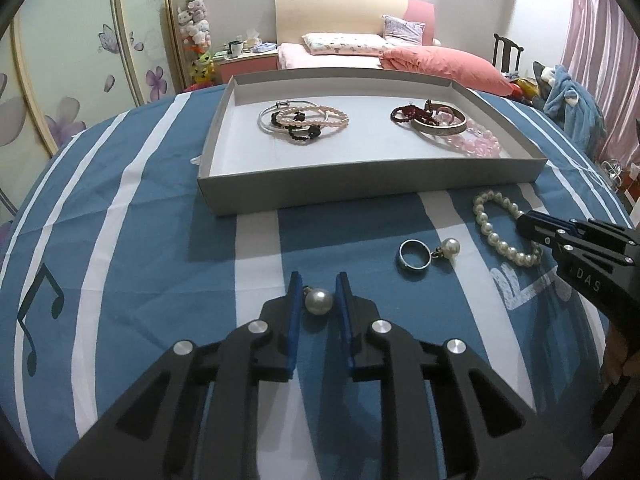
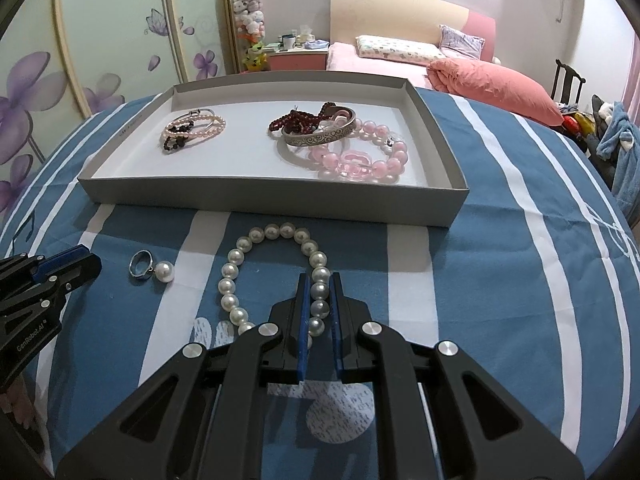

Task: Organize jewelry
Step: 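Lift and carry the pearl bracelet and earring over the tray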

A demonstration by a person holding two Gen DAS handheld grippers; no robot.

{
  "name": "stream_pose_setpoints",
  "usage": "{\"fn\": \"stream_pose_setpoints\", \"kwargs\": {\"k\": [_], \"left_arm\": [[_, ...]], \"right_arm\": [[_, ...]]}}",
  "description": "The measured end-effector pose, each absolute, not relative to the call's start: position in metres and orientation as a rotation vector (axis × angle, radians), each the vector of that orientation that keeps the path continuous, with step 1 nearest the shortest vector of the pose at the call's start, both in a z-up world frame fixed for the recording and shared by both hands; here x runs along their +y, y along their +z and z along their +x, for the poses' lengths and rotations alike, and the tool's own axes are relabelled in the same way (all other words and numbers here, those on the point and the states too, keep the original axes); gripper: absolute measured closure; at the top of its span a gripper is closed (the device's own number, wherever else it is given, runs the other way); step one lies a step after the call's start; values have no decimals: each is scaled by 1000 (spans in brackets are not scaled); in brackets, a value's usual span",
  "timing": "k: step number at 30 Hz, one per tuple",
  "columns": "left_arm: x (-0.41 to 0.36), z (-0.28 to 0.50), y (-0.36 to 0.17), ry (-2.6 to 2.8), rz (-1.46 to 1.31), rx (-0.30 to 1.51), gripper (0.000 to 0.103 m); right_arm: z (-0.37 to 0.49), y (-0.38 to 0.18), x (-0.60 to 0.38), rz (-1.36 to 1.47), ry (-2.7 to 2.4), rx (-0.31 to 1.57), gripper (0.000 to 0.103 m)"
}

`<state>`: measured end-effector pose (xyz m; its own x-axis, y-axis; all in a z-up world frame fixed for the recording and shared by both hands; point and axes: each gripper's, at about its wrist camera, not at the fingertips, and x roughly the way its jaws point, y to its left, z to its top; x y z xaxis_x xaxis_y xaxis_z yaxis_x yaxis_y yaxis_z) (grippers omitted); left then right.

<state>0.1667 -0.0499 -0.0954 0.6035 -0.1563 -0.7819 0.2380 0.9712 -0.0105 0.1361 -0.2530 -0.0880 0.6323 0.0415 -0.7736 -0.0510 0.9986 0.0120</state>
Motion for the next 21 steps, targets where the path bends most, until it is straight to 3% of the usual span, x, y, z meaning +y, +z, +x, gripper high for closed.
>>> {"fn": "stream_pose_setpoints", "kwargs": {"k": [11, 21], "left_arm": [[-48, 166, -94, -228, 82, 889, 88], [-43, 153, -70, -206, 50, 765, 88]], "right_arm": [[136, -85, -259, 43, 77, 875, 93], [114, -42, -252, 141, 172, 678, 93]]}}
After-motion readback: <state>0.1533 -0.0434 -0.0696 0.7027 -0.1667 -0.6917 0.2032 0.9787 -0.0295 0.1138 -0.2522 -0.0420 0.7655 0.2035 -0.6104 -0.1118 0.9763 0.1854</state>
